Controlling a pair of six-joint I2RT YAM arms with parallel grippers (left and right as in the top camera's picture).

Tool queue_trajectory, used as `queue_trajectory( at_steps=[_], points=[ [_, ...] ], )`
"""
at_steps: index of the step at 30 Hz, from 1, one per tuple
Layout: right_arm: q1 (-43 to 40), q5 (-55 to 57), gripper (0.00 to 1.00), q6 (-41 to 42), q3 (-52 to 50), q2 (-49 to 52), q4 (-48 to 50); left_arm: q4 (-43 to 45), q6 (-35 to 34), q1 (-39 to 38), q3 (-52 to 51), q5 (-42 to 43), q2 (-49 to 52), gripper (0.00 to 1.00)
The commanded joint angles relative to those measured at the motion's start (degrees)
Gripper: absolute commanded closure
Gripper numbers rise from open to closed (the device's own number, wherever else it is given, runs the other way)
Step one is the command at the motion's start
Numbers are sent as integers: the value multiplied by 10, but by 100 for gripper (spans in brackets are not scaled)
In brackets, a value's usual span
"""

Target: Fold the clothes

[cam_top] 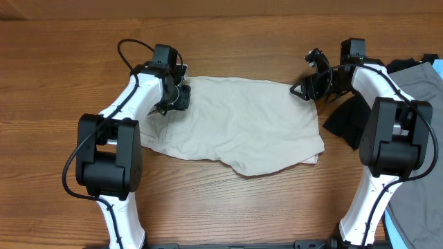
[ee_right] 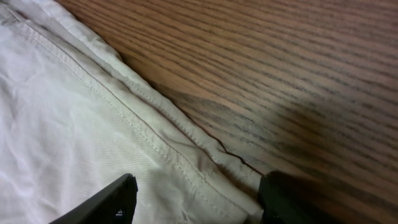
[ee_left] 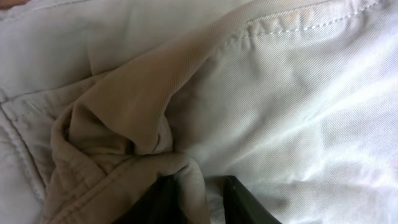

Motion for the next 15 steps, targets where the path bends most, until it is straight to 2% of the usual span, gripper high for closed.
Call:
queue_trajectory(
  at_steps=[1, 4, 11, 15],
  points=[
    [2, -27, 37, -2, -2, 3, -9, -13, 9, 20, -20, -76, 50, 69],
    [3, -60, 41, -2, 3, 3, -24, -13, 9, 20, -20, -76, 50, 69],
    [3, -59, 41, -2, 5, -5, -36, -13, 9, 20, -20, -76, 50, 68],
    [5, 40, 41, -2, 3, -5, -44, -13, 9, 20, -20, -76, 50, 67]
  ],
)
